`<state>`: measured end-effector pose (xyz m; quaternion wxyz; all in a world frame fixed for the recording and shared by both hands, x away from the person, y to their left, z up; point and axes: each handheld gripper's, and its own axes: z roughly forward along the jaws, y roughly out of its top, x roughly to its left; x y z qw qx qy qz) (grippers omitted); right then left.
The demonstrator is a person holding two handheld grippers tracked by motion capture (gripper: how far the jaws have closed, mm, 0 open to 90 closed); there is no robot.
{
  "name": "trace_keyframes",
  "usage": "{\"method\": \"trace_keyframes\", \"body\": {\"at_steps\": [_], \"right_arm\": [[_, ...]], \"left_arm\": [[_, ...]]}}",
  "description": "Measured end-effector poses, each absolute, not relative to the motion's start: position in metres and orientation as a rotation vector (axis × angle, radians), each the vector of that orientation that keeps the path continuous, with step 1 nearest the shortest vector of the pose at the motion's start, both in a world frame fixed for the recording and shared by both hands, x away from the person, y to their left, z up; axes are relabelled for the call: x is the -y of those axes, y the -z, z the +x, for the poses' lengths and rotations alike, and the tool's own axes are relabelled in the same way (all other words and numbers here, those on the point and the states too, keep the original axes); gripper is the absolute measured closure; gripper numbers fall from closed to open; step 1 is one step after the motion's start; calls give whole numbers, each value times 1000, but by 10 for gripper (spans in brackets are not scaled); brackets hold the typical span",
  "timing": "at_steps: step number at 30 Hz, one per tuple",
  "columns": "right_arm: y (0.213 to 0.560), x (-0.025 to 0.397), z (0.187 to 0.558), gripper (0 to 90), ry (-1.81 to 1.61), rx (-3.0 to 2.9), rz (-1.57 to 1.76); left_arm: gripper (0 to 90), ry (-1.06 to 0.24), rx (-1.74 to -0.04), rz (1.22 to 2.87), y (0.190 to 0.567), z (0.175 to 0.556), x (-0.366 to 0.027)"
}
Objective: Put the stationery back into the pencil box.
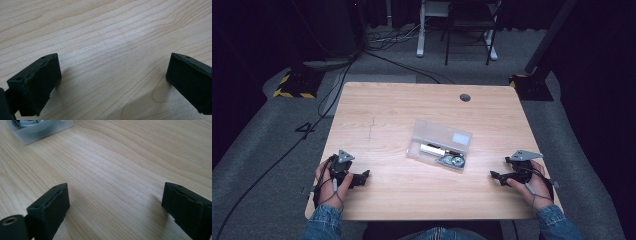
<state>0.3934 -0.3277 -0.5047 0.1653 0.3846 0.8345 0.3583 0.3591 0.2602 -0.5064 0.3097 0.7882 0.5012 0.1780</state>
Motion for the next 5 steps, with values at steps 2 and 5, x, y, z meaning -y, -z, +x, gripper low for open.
{"method": "trace_keyframes", "body": {"at_steps": [2, 5], "right_arm": [[505, 327, 394, 69, -1015, -2380, 1094], [505, 327, 394, 62, -1013, -2380, 1093]], "left_arm": [[0, -470, -1324, 2082, 506, 359, -260], [1, -473, -1324, 2081, 507, 359, -260]]}}
